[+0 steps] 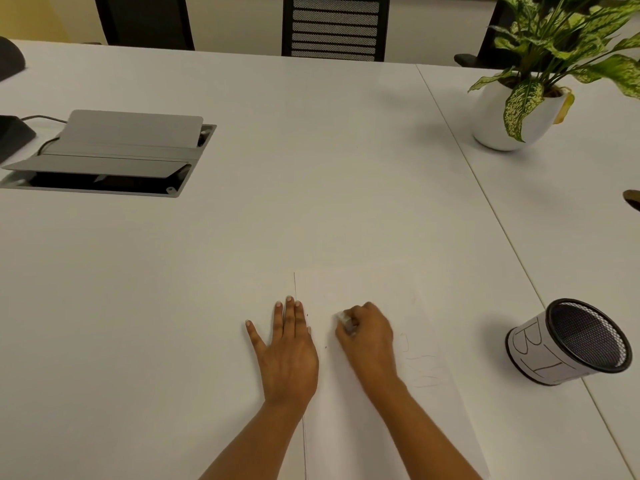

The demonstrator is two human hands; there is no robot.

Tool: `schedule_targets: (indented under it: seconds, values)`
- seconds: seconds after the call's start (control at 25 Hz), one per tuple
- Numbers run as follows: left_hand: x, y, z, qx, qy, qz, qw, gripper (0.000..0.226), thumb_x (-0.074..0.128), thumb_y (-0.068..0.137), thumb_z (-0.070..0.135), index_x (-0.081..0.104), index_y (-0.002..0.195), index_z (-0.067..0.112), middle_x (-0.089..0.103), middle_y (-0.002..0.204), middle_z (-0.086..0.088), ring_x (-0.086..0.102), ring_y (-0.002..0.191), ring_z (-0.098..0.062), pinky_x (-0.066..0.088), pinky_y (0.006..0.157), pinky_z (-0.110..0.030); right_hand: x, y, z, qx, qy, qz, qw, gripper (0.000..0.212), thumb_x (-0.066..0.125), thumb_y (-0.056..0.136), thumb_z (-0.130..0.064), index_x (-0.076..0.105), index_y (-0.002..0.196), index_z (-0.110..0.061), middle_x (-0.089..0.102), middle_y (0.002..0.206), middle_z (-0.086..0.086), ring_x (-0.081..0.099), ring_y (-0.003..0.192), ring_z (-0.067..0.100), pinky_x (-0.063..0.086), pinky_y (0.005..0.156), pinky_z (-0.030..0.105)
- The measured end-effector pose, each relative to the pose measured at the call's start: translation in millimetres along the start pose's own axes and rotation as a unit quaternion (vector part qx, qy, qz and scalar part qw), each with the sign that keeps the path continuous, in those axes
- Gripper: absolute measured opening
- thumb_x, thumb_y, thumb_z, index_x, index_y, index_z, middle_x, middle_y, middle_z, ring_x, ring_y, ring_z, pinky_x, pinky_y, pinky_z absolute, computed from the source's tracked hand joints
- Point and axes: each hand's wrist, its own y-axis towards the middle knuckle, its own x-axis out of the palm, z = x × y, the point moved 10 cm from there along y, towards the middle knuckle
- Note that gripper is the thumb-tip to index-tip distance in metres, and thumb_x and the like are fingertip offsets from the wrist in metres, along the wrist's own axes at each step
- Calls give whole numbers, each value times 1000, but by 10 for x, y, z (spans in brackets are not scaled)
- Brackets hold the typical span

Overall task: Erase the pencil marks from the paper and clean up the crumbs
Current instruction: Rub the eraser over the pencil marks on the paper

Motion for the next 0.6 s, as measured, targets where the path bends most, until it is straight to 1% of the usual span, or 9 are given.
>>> schedule_targets:
  seconds: [0.08, 0.16, 0.2, 0.28, 0.36, 0.4, 0.48, 0.52, 0.6]
  values:
    - [83, 2, -7, -4, -17, -38, 999, 62, 3, 98, 28, 49, 128, 2, 51, 134, -15, 47, 125, -30, 5, 103, -63, -205, 158, 170, 28, -18, 29, 999, 13, 58, 83, -11, 63, 83, 1, 49, 77, 2, 47, 67, 14, 30, 53, 12]
    - [75, 3, -11, -5, -15, -34, 999, 66, -2, 97, 27, 50, 127, 1, 52, 133, -16, 48, 124, -30, 5, 103, -63, -300, 224, 234, 41, -29, 53, 997, 14, 57, 85, -11, 64, 84, 1, 50, 78, 3, 48, 67, 15, 30, 53, 13]
    - [65, 0, -9, -5, -17, -32, 999, 63, 2, 98, 27, 50, 127, 1, 52, 133, -16, 48, 124, -30, 5, 104, -63, -268, 199, 187, 42, -30, 48, 998, 14, 56, 85, -11, 63, 84, 0, 49, 79, 3, 47, 68, 15, 29, 53, 14]
    - [57, 3, 11, 2, -18, -33, 999, 53, 17, 94, 26, 51, 127, 2, 53, 132, -15, 49, 124, -29, 7, 103, -63, -29, 45, 14, 11, -23, 4, 1000, 11, 57, 84, -10, 63, 84, -1, 49, 79, 2, 47, 68, 15, 29, 55, 15]
    - [52, 5, 6, 1, -11, -33, 999, 53, 25, 87, 24, 51, 127, 3, 53, 133, -14, 48, 124, -28, 8, 103, -63, 127, -108, -123, -36, -14, -23, 999, 10, 59, 82, -10, 64, 83, -2, 49, 77, 0, 45, 66, 13, 29, 55, 8]
    - [51, 2, 5, 2, -13, -28, 1000, 53, 25, 86, 24, 51, 127, 2, 53, 132, -14, 49, 124, -29, 8, 103, -62, 101, -109, -107, -41, -15, -20, 999, 10, 60, 82, -11, 64, 82, -2, 49, 77, 0, 45, 64, 11, 29, 54, 7]
    - [48, 2, 13, 6, -19, -28, 999, 53, 25, 87, 23, 51, 127, 1, 52, 133, -15, 48, 124, -30, 6, 103, -63, -89, 26, 75, -3, -23, 2, 1000, 11, 60, 82, -11, 64, 81, -1, 48, 77, 2, 46, 64, 14, 30, 55, 13]
    - [51, 4, 21, 7, -21, -34, 999, 53, 24, 88, 23, 51, 127, 1, 52, 133, -16, 48, 124, -30, 5, 103, -63, -219, 120, 206, 25, -31, 16, 999, 12, 59, 82, -12, 64, 81, -1, 49, 78, 3, 49, 67, 17, 31, 58, 18]
    - [66, 3, 24, 11, -21, -36, 999, 53, 20, 91, 23, 49, 128, 0, 51, 134, -16, 47, 125, -30, 5, 103, -64, -460, 242, 399, 69, -26, 50, 996, 15, 58, 85, -14, 63, 82, 0, 51, 80, 5, 53, 72, 21, 34, 65, 23]
